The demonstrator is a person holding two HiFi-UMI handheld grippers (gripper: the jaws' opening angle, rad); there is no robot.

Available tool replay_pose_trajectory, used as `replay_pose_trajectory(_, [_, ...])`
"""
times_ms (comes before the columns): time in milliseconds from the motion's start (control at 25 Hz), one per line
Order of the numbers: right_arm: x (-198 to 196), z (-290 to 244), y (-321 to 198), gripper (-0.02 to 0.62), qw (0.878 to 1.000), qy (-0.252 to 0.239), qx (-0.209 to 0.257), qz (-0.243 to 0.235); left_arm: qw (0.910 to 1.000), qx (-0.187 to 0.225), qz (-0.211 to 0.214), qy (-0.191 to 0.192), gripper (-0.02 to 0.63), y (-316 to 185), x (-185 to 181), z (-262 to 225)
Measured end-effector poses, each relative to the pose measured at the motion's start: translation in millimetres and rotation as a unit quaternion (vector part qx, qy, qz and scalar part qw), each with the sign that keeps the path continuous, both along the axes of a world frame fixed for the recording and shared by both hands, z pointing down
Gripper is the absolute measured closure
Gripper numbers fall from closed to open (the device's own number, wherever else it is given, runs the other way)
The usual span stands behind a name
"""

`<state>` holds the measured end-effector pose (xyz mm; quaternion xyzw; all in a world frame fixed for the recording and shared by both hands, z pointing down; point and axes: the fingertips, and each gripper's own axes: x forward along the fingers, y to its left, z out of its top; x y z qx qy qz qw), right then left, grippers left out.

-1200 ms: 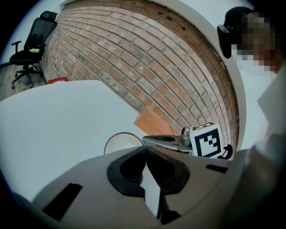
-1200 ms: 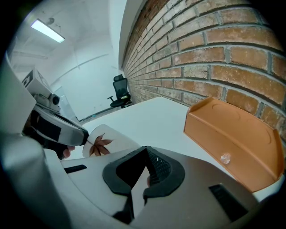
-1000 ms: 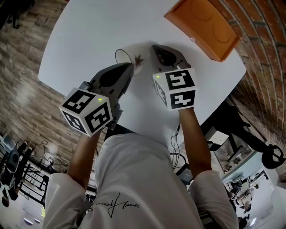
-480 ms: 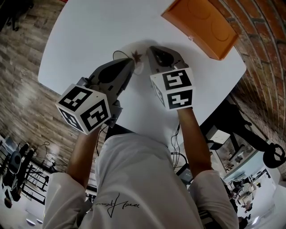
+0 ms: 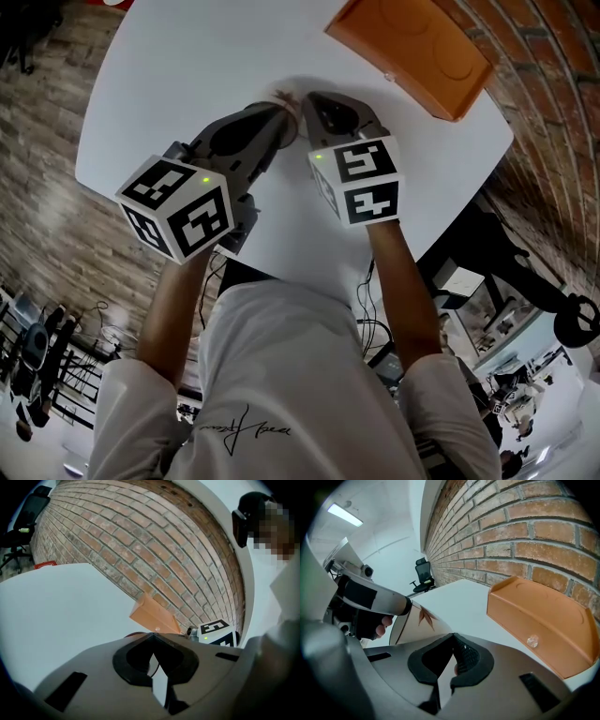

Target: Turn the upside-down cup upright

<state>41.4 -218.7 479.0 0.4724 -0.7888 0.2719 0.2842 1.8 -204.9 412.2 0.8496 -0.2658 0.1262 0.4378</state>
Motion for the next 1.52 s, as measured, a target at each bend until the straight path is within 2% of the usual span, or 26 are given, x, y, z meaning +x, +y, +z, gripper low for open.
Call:
replay_pose_trajectory(720, [12.1,3.6,-8.1,0.575,1.0,-0.01,-0.006,0.009,0.9999,0.0,0.007,-0.014,0.597,-17.5,11.0,2.9])
replay_pose_trajectory(1520, [13.4,-28.9,19.6,0.575,1.0,-0.014,0.011,0.007,0.9998,0.01,0.01,-0.016,0.597,17.1,8.5,-17.6])
